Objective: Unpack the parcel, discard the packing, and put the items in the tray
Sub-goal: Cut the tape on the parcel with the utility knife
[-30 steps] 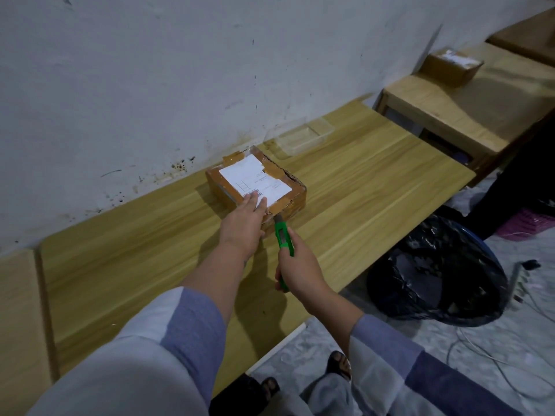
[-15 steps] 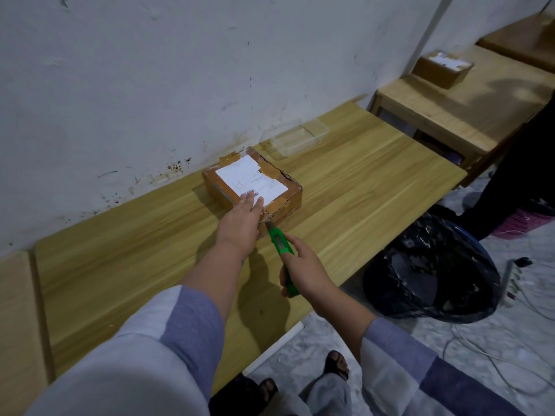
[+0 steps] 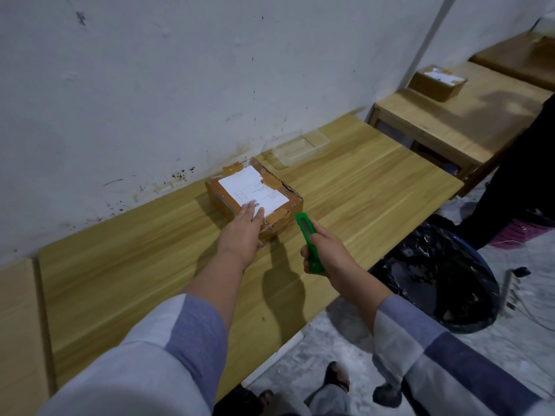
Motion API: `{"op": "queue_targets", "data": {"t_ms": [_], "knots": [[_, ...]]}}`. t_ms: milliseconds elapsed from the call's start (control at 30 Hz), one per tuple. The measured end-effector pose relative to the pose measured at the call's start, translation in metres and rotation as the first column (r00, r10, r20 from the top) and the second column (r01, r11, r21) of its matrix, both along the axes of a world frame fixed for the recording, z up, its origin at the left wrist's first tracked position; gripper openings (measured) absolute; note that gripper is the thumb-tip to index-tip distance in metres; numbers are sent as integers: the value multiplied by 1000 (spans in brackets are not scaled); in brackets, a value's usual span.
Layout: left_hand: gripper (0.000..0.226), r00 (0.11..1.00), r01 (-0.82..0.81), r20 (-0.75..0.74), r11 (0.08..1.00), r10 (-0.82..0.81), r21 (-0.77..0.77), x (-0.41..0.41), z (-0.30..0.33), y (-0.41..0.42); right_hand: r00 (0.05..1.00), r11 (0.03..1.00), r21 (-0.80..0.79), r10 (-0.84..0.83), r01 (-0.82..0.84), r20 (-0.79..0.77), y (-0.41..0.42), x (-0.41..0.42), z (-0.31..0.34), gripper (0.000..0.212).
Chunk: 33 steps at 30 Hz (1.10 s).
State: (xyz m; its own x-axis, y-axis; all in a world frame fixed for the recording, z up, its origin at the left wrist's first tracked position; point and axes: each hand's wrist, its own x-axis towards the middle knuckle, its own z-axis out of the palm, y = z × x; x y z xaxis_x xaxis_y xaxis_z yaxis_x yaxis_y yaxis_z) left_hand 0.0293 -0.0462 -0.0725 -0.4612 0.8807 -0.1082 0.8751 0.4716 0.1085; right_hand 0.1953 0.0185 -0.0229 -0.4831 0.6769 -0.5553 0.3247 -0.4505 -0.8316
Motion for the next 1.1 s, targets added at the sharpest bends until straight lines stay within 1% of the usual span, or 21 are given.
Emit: {"op": "queue_targets", "data": {"t_ms": [67,167,267,333,400,467,600,667,833,900,1000,1100], "knots": [[83,1000,2,7,1000,-2,-6,0,1,-2,999,999,-4,42,-42,16,2,-2,1,57],[82,1000,-4,14,1000,4,-15,2,3,-6,991,989,90,109,-116,77,3,-6,7,60],[83,999,-9,32,999,10,-43,4,9,-9,990,969,216,99,-119,103,2,-11,10,59],[83,997,-17,71,999,19,-29,7,13,-10,991,950,295,69,-101,115,4,-14,9,60],[79,990,-61,133,997,54,46,9,14,-9,991,938,337,41,-81,124,8,-17,9,53],[71,984,-105,152,989,89,102,8,13,-5,987,928,358,53,-104,149,16,-20,10,45],[66,983,-151,114,985,141,78,-5,13,9,981,878,457,60,-139,182,35,-32,11,40],[66,980,-173,109,983,165,66,-12,14,17,972,853,496,49,-160,230,49,-41,12,37],[68,968,-230,113,973,224,34,-25,9,37,942,856,477,34,-200,334,92,-73,1,39],[69,958,-271,111,962,266,32,-28,3,42,931,859,457,59,-232,361,110,-88,-8,39],[70,949,-312,72,948,307,68,-29,-7,43,907,862,417,107,-289,408,136,-112,-22,40],[69,942,-335,58,935,330,116,-27,-15,43,870,838,398,168,-374,463,156,-137,-37,36]]}}
